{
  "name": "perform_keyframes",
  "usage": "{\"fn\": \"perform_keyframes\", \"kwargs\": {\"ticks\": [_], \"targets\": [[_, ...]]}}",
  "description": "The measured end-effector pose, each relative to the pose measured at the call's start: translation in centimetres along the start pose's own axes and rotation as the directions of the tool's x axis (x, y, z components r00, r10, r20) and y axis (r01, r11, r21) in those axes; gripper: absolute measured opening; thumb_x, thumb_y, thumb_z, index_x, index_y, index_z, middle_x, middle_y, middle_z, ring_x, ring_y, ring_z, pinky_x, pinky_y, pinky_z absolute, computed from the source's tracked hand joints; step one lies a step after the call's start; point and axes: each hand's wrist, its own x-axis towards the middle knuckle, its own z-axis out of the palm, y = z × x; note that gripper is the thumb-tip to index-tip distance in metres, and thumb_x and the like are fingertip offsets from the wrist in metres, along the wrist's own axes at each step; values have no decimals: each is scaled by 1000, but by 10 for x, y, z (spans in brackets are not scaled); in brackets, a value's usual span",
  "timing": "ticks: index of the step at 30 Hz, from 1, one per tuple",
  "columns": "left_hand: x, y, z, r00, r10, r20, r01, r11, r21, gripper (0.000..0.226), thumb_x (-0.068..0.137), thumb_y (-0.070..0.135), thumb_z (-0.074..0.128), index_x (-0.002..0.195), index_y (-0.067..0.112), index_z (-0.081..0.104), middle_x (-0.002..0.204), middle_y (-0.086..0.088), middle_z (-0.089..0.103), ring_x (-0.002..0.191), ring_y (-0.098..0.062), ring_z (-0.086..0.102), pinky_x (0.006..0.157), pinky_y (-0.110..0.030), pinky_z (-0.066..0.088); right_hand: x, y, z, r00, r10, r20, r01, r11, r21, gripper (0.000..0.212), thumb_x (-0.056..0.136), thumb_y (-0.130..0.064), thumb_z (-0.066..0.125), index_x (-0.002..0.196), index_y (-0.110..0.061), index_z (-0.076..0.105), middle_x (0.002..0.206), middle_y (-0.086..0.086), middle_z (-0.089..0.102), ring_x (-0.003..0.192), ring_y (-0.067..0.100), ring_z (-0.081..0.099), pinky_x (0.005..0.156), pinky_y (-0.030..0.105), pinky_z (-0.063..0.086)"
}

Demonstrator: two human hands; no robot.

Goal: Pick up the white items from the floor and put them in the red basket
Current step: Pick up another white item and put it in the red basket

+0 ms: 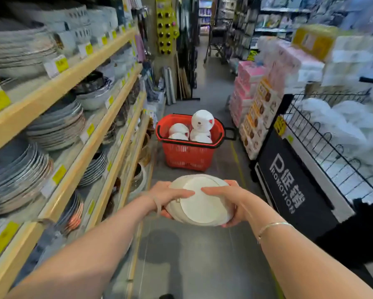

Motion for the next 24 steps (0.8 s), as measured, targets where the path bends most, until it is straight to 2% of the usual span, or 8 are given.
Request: {"fn": "perform_keyframes", "kwargs": {"ticks": [3, 7, 11, 14, 17, 19, 21, 24], "targets": [[55, 38, -37, 1000, 1, 5, -1, 1000, -23, 42, 70, 31, 79, 105, 11, 65, 78, -10, 68, 55, -20, 66, 42, -24, 50, 49, -58, 4, 1000, 11, -12, -11, 1000, 19, 70, 68, -32, 83, 122, -31, 39, 93, 3, 43, 78, 30, 48, 78, 52, 53], [128, 80, -66, 1000, -11, 2, 11, 1000, -11, 46, 67, 34, 80, 105, 13, 65, 87, -11, 69, 68, -25, 68, 51, -33, 57, 111, -121, -2, 999, 32, -8, -31, 999, 35, 72, 67, -30, 83, 123, -32, 39, 94, 3, 43, 80, 31, 48, 74, 50, 53], [214, 119, -84, 1000, -24, -20, 24, 1000, -4, 36, 73, 32, 76, 100, 13, 64, 80, -8, 65, 56, -19, 62, 38, -19, 45, 189, -182, -17, 998, 60, -18, -59, 998, 29, 71, 67, -30, 83, 121, -32, 37, 92, 3, 41, 78, 31, 47, 86, 56, 51], [285, 154, -96, 999, -9, -44, 9, 1000, 0, 29, 74, 32, 75, 95, 16, 63, 71, -5, 63, 45, -14, 58, 36, -17, 42, 258, -235, -34, 998, 55, -19, -55, 998, -4, 77, 64, -33, 85, 124, -33, 36, 94, 4, 42, 78, 31, 47, 88, 58, 49], [351, 189, -111, 997, -49, -59, 46, 998, -48, 25, 75, 30, 74, 94, 19, 63, 76, -3, 63, 57, -17, 59, 37, -19, 44, 323, -292, -47, 995, 99, -1, -99, 994, -40, 88, 60, -34, 87, 129, -35, 33, 105, 5, 44, 81, 31, 48, 86, 58, 50], [382, 205, -122, 996, -67, -63, 61, 994, -91, 21, 77, 28, 73, 91, 19, 61, 76, -3, 62, 59, -18, 58, 35, -17, 42, 355, -324, -51, 995, 97, 29, -95, 994, -51, 83, 62, -33, 86, 126, -36, 34, 101, 4, 44, 81, 30, 48, 82, 54, 53], [417, 216, -137, 992, -104, -78, 94, 988, -124, 20, 77, 28, 74, 89, 19, 61, 74, -3, 63, 54, -17, 59, 35, -17, 42, 386, -355, -49, 991, 125, 47, -120, 988, -96, 77, 64, -32, 85, 121, -36, 33, 108, 5, 43, 84, 30, 48, 79, 52, 53], [468, 230, -162, 983, -167, -74, 152, 974, -170, 18, 76, 27, 74, 87, 19, 62, 71, -3, 64, 42, -10, 60, 35, -19, 44, 439, -391, -43, 983, 164, 77, -154, 980, -130, 75, 64, -32, 85, 117, -35, 32, 114, 7, 41, 97, 34, 46, 86, 56, 50]]}}
